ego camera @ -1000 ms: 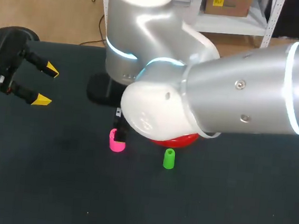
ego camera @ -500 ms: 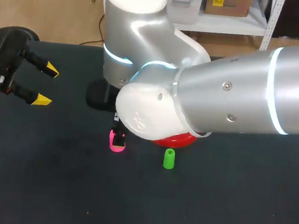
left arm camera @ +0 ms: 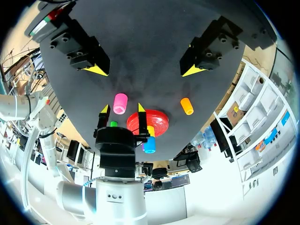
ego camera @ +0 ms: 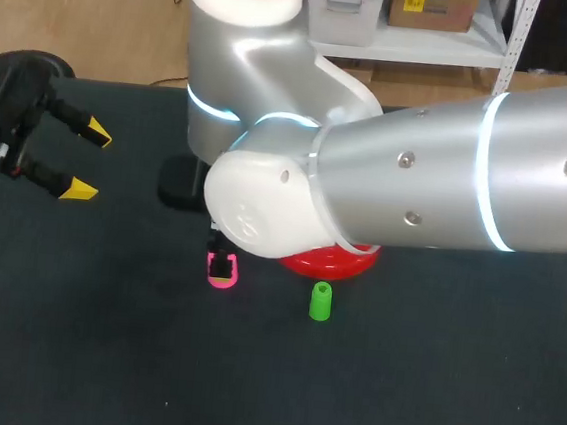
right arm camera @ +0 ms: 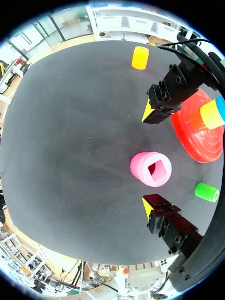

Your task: Pick up and stack the cylinders on the red base in this order: pink,purple,orange,green

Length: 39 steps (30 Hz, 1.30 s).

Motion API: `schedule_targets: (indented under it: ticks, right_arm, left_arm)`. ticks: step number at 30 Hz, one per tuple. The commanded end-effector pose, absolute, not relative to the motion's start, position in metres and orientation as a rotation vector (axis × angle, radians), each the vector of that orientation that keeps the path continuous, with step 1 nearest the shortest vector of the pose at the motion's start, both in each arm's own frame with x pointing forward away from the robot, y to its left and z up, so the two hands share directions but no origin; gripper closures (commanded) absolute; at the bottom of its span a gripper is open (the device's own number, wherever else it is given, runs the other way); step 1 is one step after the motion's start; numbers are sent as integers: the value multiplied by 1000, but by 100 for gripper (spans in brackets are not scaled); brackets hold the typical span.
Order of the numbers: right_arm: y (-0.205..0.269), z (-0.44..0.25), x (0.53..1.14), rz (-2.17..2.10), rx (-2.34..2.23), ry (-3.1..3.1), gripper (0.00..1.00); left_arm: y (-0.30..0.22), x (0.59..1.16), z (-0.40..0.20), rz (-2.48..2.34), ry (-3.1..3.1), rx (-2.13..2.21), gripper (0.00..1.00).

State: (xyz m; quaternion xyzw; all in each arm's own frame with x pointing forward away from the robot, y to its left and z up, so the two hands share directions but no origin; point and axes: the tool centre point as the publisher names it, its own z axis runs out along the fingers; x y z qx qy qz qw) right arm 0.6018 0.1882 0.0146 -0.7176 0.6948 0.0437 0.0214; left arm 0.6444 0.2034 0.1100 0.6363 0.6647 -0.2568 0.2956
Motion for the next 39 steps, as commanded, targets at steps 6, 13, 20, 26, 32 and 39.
schedule_targets:
  ticks: [6, 13, 20, 26, 32, 39]
  right_arm:
    - [189, 13, 605, 151, -2220, 2170, 0]
    - [187, 12, 604, 154, -2217, 2178, 53]
    - [185, 13, 603, 157, -2208, 2181, 100]
    - [184, 12, 602, 166, -2212, 2181, 100]
    - [184, 14, 602, 170, -2204, 2181, 100]
    - [180, 32, 602, 212, -2162, 2158, 100]
  left_arm:
    - [204, 643, 109, -680, 1765, 1691, 0]
    - [204, 643, 109, -680, 1765, 1691, 0]
    - [204, 643, 109, -680, 1765, 1691, 0]
    - [204, 643, 109, -680, 1765, 1691, 0]
    - [204, 643, 109, -680, 1765, 1691, 0]
    - [204, 643, 109, -680, 1765, 1691, 0]
